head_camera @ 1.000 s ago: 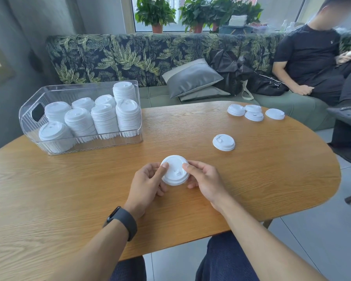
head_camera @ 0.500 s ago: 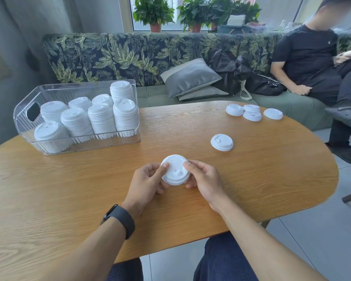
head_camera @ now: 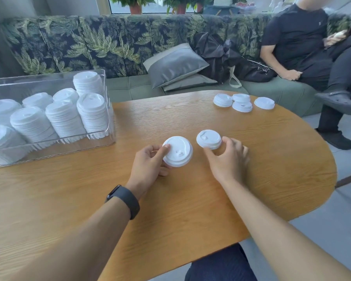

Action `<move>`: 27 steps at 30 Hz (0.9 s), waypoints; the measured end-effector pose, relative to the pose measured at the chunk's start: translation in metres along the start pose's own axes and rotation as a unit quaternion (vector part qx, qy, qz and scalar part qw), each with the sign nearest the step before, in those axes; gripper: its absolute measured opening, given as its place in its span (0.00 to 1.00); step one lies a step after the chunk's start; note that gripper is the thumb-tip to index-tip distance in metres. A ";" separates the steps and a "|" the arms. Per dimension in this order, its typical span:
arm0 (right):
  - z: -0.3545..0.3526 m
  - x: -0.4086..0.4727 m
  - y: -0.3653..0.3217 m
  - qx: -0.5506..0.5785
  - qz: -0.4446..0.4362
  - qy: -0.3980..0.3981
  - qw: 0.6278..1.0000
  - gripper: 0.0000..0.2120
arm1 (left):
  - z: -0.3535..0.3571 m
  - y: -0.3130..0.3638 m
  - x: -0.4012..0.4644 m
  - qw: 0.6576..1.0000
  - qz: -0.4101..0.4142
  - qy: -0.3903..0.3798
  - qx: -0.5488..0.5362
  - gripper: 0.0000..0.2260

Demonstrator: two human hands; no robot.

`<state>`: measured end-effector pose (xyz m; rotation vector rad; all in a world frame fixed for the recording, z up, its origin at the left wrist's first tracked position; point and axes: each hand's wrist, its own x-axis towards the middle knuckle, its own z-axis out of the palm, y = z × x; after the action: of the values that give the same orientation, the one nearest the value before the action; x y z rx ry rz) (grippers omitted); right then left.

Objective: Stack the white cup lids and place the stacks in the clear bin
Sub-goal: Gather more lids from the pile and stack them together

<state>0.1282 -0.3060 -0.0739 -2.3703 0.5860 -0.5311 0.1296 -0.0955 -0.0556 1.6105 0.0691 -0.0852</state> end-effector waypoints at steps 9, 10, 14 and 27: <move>0.016 0.041 0.001 -0.063 -0.021 -0.037 0.997 0.34 | 0.038 0.007 0.060 1.000 0.006 0.009 -0.010 0.14; 0.015 0.042 0.000 -0.049 -0.027 -0.035 0.998 0.34 | 0.039 0.007 0.063 1.000 0.008 0.012 -0.013 0.14; 0.011 0.036 0.002 0.086 -0.059 -0.039 0.994 0.37 | 0.042 0.007 0.065 0.999 0.020 0.024 -0.021 0.12; -0.024 -0.012 -0.006 0.365 0.028 -0.221 0.904 0.40 | 0.016 -0.004 0.010 0.997 0.021 -0.017 -0.068 0.12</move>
<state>0.1078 -0.3074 -0.0553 -1.6611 0.1868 -0.1264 0.1393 -0.1110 -0.0615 1.4740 0.0143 -0.0728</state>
